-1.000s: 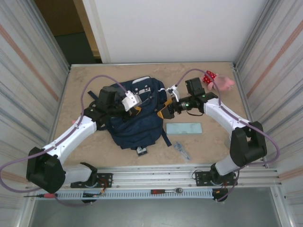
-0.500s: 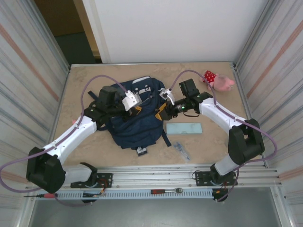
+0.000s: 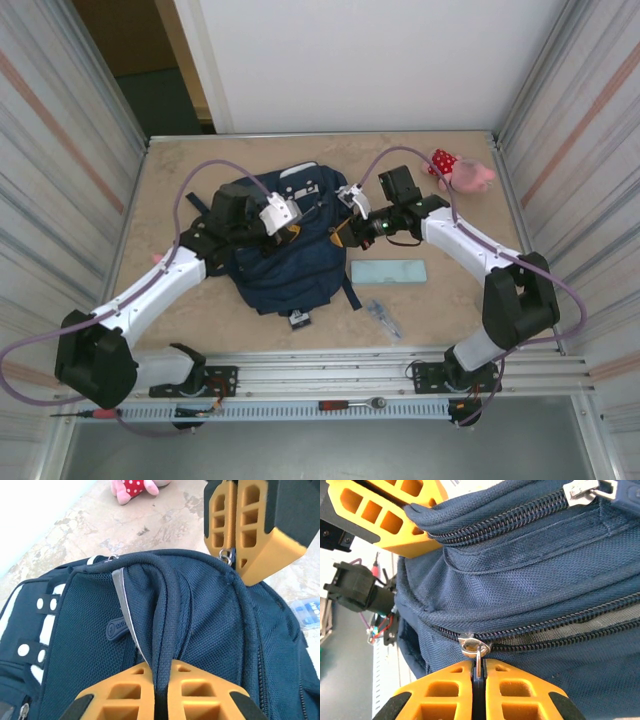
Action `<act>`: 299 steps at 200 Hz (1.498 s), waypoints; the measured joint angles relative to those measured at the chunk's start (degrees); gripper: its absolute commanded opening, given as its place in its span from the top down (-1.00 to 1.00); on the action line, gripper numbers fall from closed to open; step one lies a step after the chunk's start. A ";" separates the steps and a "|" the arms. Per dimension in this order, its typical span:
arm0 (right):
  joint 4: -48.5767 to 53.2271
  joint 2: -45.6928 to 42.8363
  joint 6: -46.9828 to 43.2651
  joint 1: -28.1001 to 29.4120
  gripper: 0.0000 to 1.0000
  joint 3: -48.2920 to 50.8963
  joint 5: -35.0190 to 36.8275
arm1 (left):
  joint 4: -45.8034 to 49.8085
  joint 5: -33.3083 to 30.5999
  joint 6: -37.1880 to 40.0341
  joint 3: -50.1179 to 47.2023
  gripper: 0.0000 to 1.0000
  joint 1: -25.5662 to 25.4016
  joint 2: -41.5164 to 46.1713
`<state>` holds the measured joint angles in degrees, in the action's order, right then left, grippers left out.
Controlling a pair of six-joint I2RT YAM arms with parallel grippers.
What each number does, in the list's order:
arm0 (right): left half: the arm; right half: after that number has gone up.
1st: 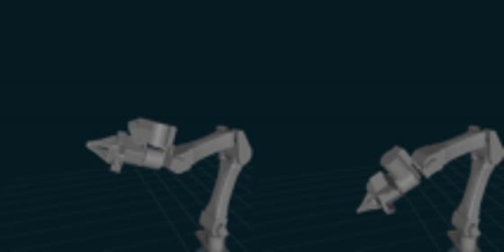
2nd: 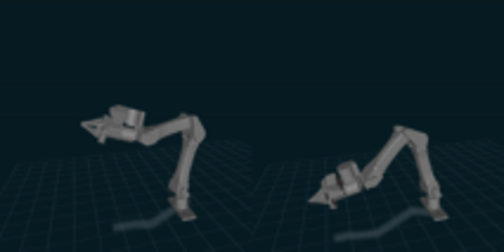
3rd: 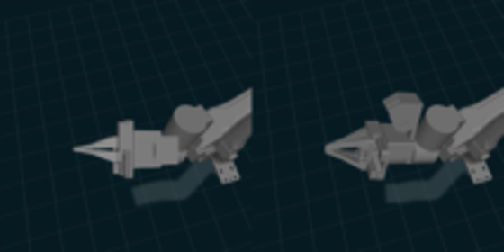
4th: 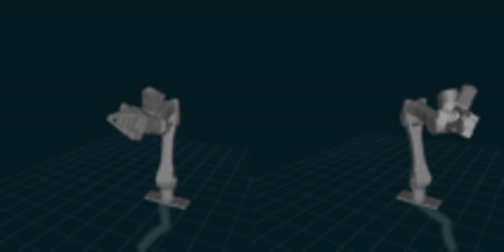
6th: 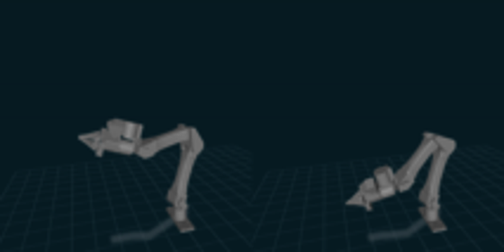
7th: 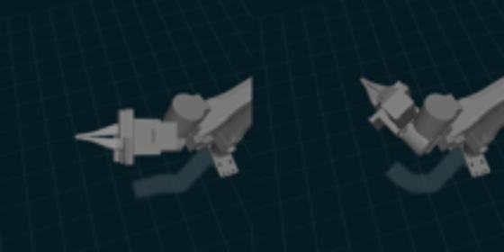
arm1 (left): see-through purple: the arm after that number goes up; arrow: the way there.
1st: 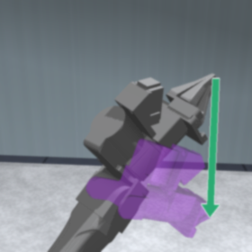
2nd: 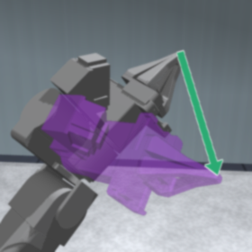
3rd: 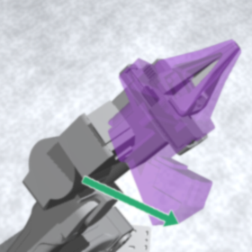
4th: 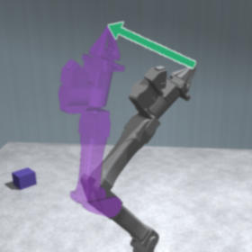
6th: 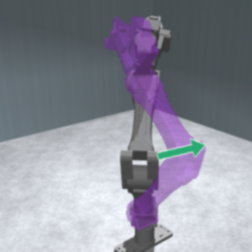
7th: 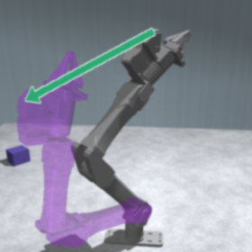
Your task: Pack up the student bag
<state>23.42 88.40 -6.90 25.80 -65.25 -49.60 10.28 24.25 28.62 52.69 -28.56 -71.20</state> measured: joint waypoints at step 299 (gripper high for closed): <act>14.01 2.21 34.99 2.45 0.64 -3.61 6.49 | 5.79 -6.82 8.07 0.74 1.00 -4.46 -0.81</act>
<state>37.43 90.61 28.10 28.25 -68.86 -43.11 16.08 17.43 36.69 53.43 -33.01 -72.01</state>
